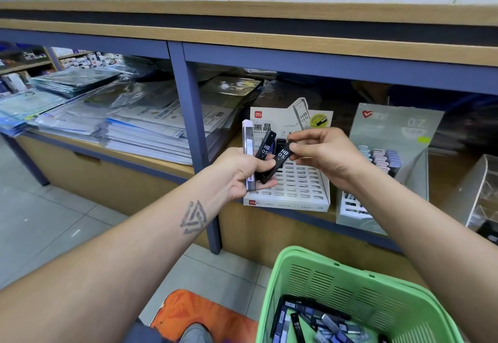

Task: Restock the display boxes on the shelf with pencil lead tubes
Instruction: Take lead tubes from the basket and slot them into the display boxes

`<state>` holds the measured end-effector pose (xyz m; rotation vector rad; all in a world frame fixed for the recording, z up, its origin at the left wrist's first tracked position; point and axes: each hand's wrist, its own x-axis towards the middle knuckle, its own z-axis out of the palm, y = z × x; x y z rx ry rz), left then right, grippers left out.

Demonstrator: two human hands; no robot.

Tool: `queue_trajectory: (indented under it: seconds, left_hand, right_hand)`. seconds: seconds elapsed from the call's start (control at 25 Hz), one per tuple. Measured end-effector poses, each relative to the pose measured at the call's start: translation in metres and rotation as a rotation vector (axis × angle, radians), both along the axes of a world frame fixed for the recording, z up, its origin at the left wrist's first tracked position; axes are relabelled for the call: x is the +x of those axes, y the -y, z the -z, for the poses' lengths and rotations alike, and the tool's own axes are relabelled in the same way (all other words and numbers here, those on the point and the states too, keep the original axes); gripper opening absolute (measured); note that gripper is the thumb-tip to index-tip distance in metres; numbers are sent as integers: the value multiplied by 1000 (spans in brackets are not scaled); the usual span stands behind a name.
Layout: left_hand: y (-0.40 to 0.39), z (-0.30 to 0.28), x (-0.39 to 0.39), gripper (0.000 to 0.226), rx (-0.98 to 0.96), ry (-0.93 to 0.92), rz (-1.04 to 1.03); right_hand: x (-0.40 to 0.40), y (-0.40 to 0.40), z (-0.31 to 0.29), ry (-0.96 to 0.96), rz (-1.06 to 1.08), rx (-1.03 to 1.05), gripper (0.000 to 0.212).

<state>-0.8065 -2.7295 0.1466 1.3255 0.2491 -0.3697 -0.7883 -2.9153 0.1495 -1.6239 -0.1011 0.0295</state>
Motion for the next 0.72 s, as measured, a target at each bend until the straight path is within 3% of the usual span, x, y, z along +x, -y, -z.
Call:
queue_trajectory:
  seconds: [0.12,0.28,0.44,0.72]
  left_hand:
    - [-1,-3,3,3,50,-58,26]
    - [-7,-6,8,9,197,-62,-41]
    - [-3,-10,10,22,204,-39,-34]
    - [-4,-12,13,21,181,-48,-31]
  right_hand:
    - [7,3,-1,70,138,-70,20]
    - [20,17,6,241,230,-341,25]
    - [24,11,11,377,264,-618,21]
    - [31,-17,18,529,222,-779,14]
